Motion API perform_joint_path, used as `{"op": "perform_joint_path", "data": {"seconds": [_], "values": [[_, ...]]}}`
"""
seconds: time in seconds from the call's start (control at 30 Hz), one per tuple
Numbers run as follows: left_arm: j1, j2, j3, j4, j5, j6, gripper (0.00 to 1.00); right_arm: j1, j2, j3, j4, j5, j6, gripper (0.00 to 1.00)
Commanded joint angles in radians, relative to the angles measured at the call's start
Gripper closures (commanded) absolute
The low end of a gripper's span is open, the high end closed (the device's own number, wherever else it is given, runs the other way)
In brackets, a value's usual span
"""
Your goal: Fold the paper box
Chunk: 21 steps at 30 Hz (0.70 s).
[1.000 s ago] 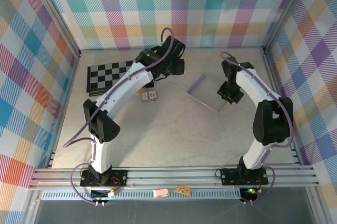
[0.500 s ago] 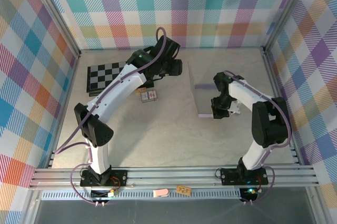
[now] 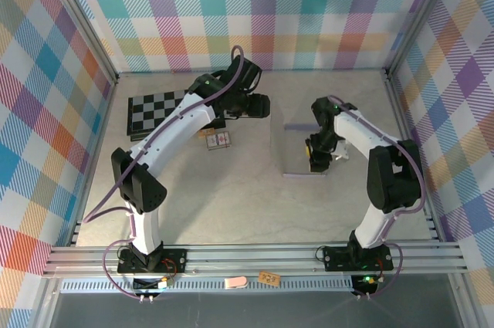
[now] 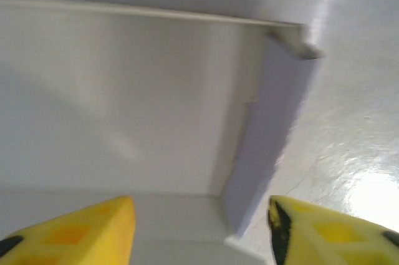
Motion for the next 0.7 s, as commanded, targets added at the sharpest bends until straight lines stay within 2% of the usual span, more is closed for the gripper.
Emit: {"op": "perform_joint_path", "data": {"seconds": [0.0, 0.07, 0.17, 0.3, 0.4, 0.57, 0.67], "values": [[0.004, 0.028, 0.032, -0.035, 0.0, 0.0, 0.4, -0.046, -0.052, 0.141, -0.055, 0.083, -0.283, 0.34], [0.004, 0.042, 0.049, -0.044, -0.02, -0.006, 0.4, -0.095, -0.054, 0.177, -0.035, 0.082, -0.456, 0.31], [0.013, 0.061, 0.073, -0.079, -0.108, -0.031, 0.41, -0.181, -0.045, 0.178, 0.055, 0.013, -0.743, 0.36], [0.109, 0.063, 0.003, -0.042, -0.035, -0.138, 0.52, -0.243, 0.029, 0.194, 0.03, -0.047, -1.029, 0.43], [0.148, 0.074, -0.039, -0.001, 0.022, -0.174, 0.56, -0.251, 0.08, 0.155, 0.05, -0.106, -1.149, 0.45], [0.161, 0.16, -0.077, 0.026, 0.14, -0.215, 0.64, -0.25, 0.128, 0.089, 0.12, -0.18, -1.189, 0.4], [0.161, 0.195, -0.141, 0.115, 0.191, -0.268, 0.7, -0.25, 0.163, 0.08, 0.141, -0.207, -1.192, 0.41]]}}
